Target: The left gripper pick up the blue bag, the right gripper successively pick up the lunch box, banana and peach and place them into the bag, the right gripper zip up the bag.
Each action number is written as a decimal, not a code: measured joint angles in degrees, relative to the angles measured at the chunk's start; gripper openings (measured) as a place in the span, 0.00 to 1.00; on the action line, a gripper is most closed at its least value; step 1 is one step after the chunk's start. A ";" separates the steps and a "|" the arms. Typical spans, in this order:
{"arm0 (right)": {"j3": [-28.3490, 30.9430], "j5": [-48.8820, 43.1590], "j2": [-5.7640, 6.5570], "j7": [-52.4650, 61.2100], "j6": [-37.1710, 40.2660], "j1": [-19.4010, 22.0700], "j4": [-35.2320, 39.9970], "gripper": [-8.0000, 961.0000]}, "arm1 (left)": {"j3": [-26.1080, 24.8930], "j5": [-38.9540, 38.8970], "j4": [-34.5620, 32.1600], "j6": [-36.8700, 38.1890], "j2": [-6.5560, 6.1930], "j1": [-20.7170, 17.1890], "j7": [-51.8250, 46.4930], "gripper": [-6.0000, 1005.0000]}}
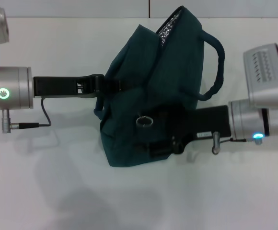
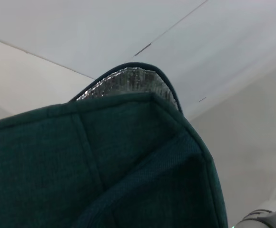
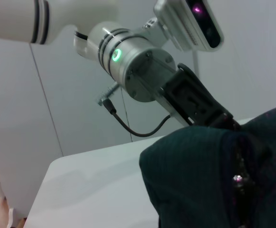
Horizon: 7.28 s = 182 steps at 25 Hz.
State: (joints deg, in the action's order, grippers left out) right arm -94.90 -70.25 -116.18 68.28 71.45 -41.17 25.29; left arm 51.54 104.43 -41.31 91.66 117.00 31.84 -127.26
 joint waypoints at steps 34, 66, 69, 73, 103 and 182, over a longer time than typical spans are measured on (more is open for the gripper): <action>-3.42 7.41 -0.01 -3.16 -5.70 3.11 1.17 0.41 | -0.39 0.07 0.10 -0.62 -0.62 -0.08 0.65 0.10; 5.74 11.24 0.01 -14.88 9.57 13.20 7.36 0.03 | -0.39 -0.26 0.10 -0.79 -0.36 0.11 3.18 0.11; 5.17 11.86 -0.01 -16.01 10.03 12.86 7.46 0.03 | -1.75 -0.42 0.95 -0.79 -0.23 0.33 3.88 0.11; 4.89 11.93 -0.01 -16.07 10.09 12.01 7.23 0.03 | -6.26 -0.57 2.89 -0.84 0.23 0.49 7.33 0.11; 4.64 17.96 -0.01 -16.44 8.35 5.03 7.30 0.03 | -12.66 -10.54 30.54 1.15 3.01 -6.07 57.17 0.61; 15.59 -1.54 -0.01 -7.88 6.20 8.82 -2.36 0.14 | -11.27 -11.61 28.83 -1.46 2.82 -6.86 58.65 0.55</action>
State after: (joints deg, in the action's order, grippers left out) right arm -79.31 -71.79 -116.19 60.40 77.64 -32.34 22.94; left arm 40.27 92.82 -12.48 90.21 119.81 24.98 -68.61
